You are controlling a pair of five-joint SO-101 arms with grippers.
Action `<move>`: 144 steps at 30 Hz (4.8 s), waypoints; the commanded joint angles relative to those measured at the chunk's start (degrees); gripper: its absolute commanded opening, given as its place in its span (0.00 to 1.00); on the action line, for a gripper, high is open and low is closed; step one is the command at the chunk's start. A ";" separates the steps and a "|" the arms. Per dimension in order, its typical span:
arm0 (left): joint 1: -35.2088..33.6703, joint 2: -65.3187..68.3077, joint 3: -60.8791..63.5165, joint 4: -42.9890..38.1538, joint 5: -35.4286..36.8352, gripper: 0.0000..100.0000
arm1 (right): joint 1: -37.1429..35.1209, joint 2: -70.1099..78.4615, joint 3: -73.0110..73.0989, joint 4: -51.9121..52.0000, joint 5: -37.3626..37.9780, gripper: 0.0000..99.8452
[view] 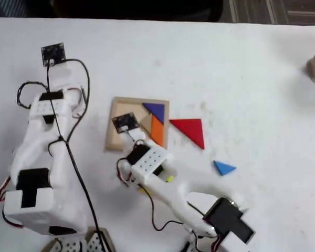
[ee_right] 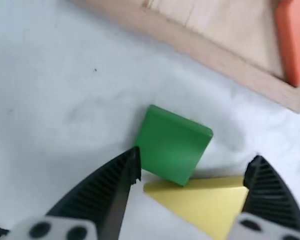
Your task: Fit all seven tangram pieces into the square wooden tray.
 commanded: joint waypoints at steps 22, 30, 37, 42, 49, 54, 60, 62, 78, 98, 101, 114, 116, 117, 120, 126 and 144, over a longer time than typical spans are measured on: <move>0.04 -0.48 -2.90 -1.41 0.09 0.02 | 1.27 2.42 -3.69 -3.65 -3.87 0.33; 0.04 -0.48 -2.81 -1.41 0.09 0.02 | 2.59 2.33 -3.52 -3.38 -3.87 0.33; 0.04 -0.48 -2.81 -1.41 0.09 0.02 | 2.24 2.33 -2.29 -3.56 -3.78 0.33; 0.04 -0.48 -2.73 -1.41 0.09 0.02 | 2.24 2.33 -2.11 -3.56 -2.46 0.33; 0.04 -0.48 -2.73 -1.41 0.09 0.02 | 2.15 2.24 -2.46 -2.15 9.14 0.20; 0.04 -0.48 -2.73 -1.41 0.09 0.02 | 2.24 2.33 -2.20 -4.44 9.14 0.14; 0.04 -0.48 -2.73 -1.41 0.00 0.02 | 3.21 2.33 -2.02 -4.53 9.49 0.14; 0.04 -0.48 -2.73 -1.41 0.00 0.02 | 4.26 2.33 -2.02 -4.44 9.58 0.14; 0.04 -0.48 -2.73 -1.41 0.00 0.02 | 1.01 -0.84 0.97 -1.45 10.99 0.24; -0.22 -0.48 -2.99 -1.41 0.00 0.02 | 4.53 -2.42 3.52 -8.22 11.25 0.07; -0.31 -0.48 -2.99 -1.49 0.00 0.02 | 4.70 -4.53 1.93 -5.41 11.25 0.07; -1.89 -0.48 -2.73 -3.69 0.44 0.02 | 14.81 -8.57 -11.96 -1.45 11.25 0.07; -1.89 -0.48 -2.73 -3.69 0.44 0.02 | 14.81 -8.57 -14.86 -1.71 11.16 0.07; -1.89 -0.48 -2.73 -3.69 0.44 0.02 | 14.81 -8.57 -16.35 -1.80 10.81 0.07; -1.89 -0.48 -2.73 -3.78 0.44 0.02 | 14.46 -8.48 -20.04 -2.33 10.20 0.07; -1.89 -0.48 -2.73 -3.78 0.44 0.02 | 14.37 -5.76 -21.01 -9.89 3.96 0.12; -1.89 -0.40 -2.64 -3.78 0.35 0.02 | 18.07 29.05 -48.26 -5.49 30.15 0.18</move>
